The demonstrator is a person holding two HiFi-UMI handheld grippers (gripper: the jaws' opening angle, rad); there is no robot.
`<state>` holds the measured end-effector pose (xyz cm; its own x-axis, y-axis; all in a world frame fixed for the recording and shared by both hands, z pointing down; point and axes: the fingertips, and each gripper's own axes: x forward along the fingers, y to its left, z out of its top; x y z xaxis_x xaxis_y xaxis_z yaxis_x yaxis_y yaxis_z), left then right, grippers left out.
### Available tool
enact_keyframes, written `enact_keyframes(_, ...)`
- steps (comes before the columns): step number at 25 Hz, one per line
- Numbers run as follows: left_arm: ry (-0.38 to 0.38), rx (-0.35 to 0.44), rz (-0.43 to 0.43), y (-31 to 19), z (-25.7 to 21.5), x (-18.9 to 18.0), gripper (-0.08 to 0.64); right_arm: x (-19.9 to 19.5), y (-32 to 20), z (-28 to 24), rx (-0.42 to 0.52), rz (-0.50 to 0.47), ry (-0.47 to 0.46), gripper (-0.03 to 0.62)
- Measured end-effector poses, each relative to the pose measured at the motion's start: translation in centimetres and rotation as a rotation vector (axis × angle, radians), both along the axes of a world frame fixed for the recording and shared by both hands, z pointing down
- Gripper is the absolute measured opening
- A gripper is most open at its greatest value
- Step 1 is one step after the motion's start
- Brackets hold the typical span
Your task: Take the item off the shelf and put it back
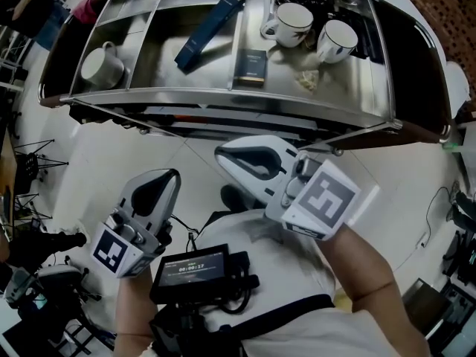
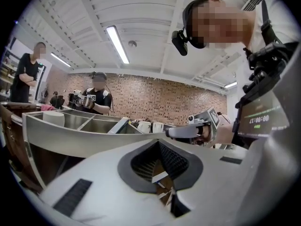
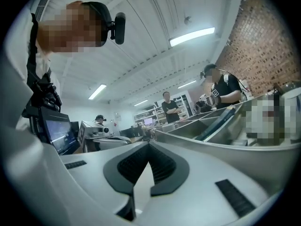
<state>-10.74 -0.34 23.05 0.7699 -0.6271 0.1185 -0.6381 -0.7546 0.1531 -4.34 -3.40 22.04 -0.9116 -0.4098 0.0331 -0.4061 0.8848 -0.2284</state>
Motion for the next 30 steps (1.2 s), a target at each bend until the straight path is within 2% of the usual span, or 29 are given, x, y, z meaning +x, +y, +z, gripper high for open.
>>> enact_keyframes(5, 0.010, -0.011, -0.003, 0.1, 0.4, -0.1, 0.008, -0.6, 1.3, 0.6, -0.045, -0.030, 0.043, 0.005)
enact_keyframes(12, 0.012, -0.017, -0.002, 0.4, 0.6, 0.0, 0.008, -0.8, 1.7, 0.8, -0.034, -0.021, 0.060, 0.003)
enact_keyframes(30, 0.001, -0.005, 0.041, 0.4, 0.8, 0.3, 0.008, -1.5, 1.8, 0.5, -0.036, -0.021, 0.043, 0.003)
